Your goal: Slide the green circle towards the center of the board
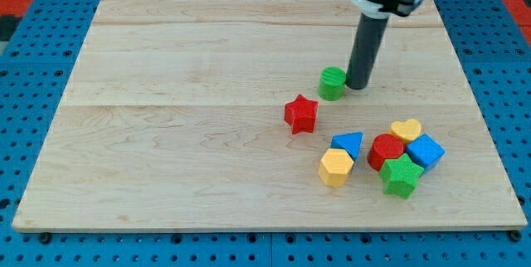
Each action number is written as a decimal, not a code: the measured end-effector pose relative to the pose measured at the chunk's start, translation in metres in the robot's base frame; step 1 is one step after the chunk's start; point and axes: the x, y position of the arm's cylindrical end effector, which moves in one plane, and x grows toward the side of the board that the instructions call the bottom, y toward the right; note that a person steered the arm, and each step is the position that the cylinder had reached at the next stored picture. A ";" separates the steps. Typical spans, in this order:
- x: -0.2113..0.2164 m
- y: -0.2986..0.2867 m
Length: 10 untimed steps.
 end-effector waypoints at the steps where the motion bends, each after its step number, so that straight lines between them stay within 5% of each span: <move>1: 0.000 0.007; 2: 0.011 0.030; 5: 0.017 -0.097; 10: -0.021 -0.073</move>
